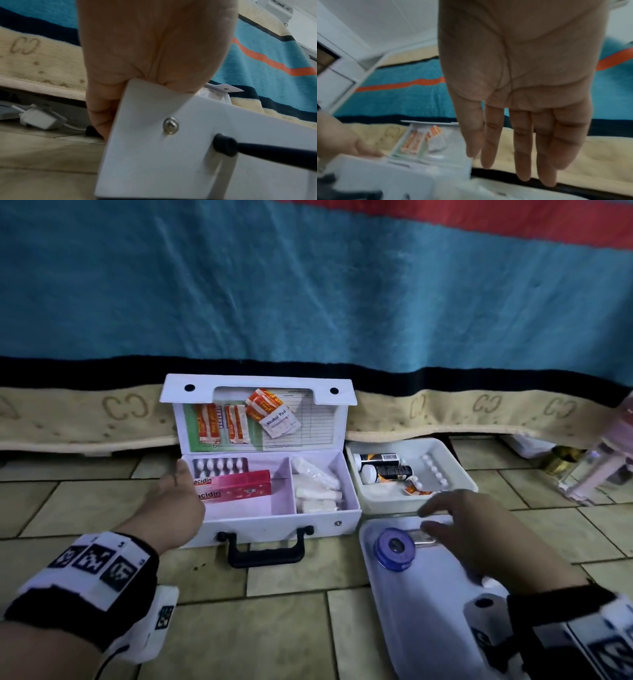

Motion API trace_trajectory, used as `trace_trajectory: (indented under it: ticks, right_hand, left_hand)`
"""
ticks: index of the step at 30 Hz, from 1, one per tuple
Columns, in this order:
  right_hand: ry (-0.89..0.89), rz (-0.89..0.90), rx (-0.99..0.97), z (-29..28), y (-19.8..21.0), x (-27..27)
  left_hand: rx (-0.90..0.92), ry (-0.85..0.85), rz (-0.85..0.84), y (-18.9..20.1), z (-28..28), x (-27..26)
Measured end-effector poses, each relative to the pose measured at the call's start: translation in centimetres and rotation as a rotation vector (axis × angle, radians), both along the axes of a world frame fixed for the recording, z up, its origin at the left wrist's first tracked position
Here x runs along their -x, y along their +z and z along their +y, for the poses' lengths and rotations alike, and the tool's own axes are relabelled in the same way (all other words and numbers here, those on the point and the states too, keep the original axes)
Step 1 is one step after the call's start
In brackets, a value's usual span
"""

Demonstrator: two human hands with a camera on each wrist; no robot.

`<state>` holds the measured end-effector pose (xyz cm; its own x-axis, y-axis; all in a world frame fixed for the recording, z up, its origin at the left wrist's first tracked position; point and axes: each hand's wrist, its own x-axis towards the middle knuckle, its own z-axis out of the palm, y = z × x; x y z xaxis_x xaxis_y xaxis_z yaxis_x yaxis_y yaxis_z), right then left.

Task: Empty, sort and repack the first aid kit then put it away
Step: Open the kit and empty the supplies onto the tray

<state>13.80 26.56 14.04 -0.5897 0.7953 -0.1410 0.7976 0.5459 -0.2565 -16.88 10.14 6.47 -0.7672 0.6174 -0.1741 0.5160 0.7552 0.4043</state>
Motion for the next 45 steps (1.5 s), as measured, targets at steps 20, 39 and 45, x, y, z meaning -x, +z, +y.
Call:
trace_trajectory:
  ticks: [20, 39, 45]
  right_hand:
    - [0.679, -0.29, -0.07, -3.4, -4.4, 20.9]
    - [-0.245, 0.534, -0.045, 5.4, 0.2, -12.4]
    - [-0.472, 0.217, -0.151, 1.8, -1.9, -12.2]
  left_hand:
    - [0.041, 0.065, -0.138, 0.7, -0.1, -0.3]
    - [-0.109, -0.353, 0.134, 3.5, 0.7, -7.6]
    - [-0.083, -0.443, 0.195, 3.4, 2.6, -8.8]
